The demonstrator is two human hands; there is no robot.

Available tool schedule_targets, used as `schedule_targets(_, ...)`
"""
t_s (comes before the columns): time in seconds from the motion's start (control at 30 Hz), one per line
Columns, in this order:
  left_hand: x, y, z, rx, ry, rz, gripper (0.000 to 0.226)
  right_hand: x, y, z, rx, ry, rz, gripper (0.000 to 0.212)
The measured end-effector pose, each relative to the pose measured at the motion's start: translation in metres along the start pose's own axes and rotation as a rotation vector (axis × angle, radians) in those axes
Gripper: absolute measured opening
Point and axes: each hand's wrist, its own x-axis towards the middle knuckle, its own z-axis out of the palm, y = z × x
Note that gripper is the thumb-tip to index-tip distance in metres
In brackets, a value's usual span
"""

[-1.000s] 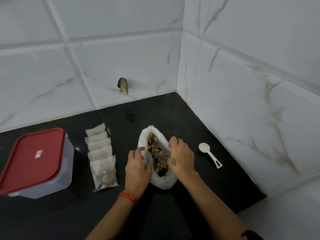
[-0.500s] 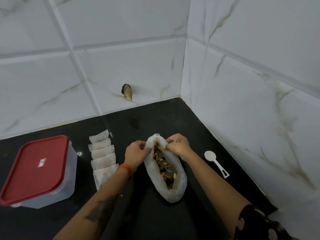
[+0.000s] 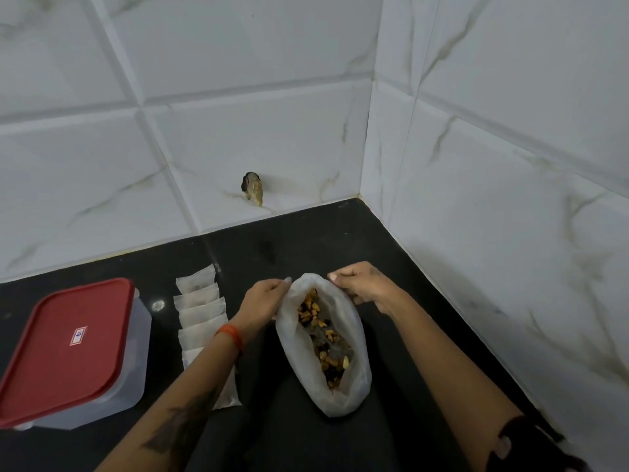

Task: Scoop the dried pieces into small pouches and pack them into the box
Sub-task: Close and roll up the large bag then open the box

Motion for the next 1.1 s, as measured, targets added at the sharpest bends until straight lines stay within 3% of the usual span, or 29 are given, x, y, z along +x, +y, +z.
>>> schedule_targets(0.1,-0.003,0.007,-0.001,0.152,-0.024,0.092,0.011,0.001,-0.009,0.004,-0.124,-0.079,-0.007,0.028)
schedule_targets(0.17,-0.004,0.008,-0.001,0.413,0.102,0.242,0.008,0.000,-0.012,0.008,-0.247,-0.058,-0.100,0.024)
schedule_targets(0.23,-0.008,0.007,0.005,0.649,0.308,0.451,0.006,-0.004,-0.013,0.016,-0.507,0.119,-0.298,0.016)
schedule_targets(0.3,-0.011,0.003,0.015,0.814,0.407,0.613,0.011,-0.009,-0.010,0.032,-0.777,0.384,-0.612,0.009)
schedule_targets(0.4,-0.013,-0.006,0.024,0.852,0.486,0.700,0.023,-0.009,0.006,0.051,-0.944,0.596,-0.898,0.013)
schedule_targets(0.43,-0.013,-0.007,0.023,0.812,0.497,0.677,0.020,-0.007,0.011,0.053,-0.931,0.596,-0.884,0.014)
schedule_targets(0.5,-0.014,-0.005,0.017,0.629,0.401,0.523,0.015,-0.007,0.011,0.043,-0.744,0.455,-0.678,0.013)
schedule_targets(0.6,-0.018,0.008,0.001,0.039,0.011,0.071,0.029,-0.016,-0.002,0.020,-0.100,-0.032,-0.203,0.020)
schedule_targets(0.63,-0.019,0.010,-0.003,-0.008,-0.059,0.019,0.030,-0.017,-0.003,0.017,0.024,-0.094,-0.137,0.024)
schedule_targets(0.7,-0.020,0.009,-0.004,0.149,-0.027,0.140,0.024,-0.015,-0.004,0.015,0.032,-0.040,-0.131,0.031)
schedule_targets(0.8,-0.022,0.008,0.004,0.382,0.253,0.364,0.010,-0.012,-0.003,0.024,-0.297,0.141,-0.219,0.038)
schedule_targets(0.9,-0.022,0.005,0.018,0.725,0.471,0.599,0.014,-0.016,0.000,0.043,-0.787,0.483,-0.598,0.012)
schedule_targets(0.97,-0.020,-0.004,0.024,0.864,0.499,0.705,0.026,-0.017,0.010,0.057,-0.931,0.612,-0.833,0.016)
schedule_targets(1.03,-0.020,-0.007,0.023,0.819,0.434,0.646,0.024,-0.015,0.021,0.061,-0.903,0.615,-0.879,0.018)
schedule_targets(1.1,-0.024,-0.002,0.015,0.645,0.279,0.436,0.027,-0.019,0.015,0.049,-0.653,0.436,-0.624,0.014)
